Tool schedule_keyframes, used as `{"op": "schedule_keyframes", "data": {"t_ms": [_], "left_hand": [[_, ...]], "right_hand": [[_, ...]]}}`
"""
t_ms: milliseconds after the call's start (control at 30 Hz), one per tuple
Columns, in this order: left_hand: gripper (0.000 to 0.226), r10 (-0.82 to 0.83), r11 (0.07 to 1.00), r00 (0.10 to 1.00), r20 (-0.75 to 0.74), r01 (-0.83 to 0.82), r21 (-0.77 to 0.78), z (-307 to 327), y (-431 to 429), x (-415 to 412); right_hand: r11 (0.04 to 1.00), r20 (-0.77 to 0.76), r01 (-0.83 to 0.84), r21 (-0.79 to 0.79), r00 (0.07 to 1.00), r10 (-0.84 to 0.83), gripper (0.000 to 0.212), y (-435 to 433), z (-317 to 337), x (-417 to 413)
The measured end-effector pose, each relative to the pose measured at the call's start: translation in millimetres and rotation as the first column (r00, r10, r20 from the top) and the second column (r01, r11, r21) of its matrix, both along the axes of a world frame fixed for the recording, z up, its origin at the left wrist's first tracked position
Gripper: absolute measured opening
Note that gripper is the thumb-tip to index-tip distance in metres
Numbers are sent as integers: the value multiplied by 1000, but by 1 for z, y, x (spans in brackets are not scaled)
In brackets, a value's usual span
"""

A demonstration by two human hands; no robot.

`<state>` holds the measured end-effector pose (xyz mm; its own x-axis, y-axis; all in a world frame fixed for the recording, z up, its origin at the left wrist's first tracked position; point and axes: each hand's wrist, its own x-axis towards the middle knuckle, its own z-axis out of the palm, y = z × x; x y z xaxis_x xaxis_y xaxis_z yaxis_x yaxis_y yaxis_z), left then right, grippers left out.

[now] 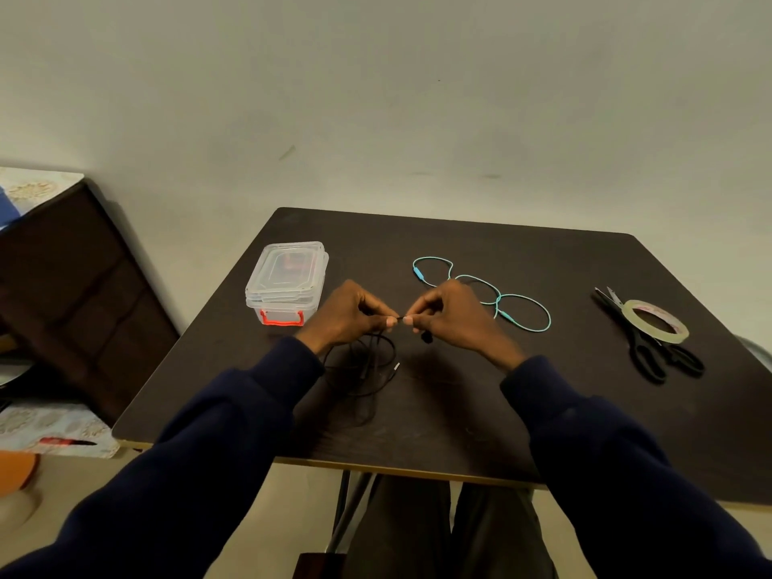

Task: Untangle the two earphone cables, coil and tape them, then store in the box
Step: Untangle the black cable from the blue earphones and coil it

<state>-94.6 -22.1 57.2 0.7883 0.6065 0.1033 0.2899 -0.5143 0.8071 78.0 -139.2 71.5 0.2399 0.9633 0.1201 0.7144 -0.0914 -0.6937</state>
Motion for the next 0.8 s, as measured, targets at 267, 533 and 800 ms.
{"op": "schedule_keyframes", "data": {"t_ms": [267, 533, 800], "left_hand": [[8, 210, 931, 977, 23, -207, 302, -2, 1, -4], [13, 288, 924, 943, -167, -228, 306, -23, 3, -18], [17, 290, 927, 953, 90, -303, 219, -23, -5, -32]], "right_hand": [[998, -142, 47, -41, 988, -52, 7, 10, -12, -7], [997, -19, 36, -61, 999, -38, 27, 4, -24, -12], [1000, -36, -19, -8, 999, 19, 13, -22, -27, -12]]}}
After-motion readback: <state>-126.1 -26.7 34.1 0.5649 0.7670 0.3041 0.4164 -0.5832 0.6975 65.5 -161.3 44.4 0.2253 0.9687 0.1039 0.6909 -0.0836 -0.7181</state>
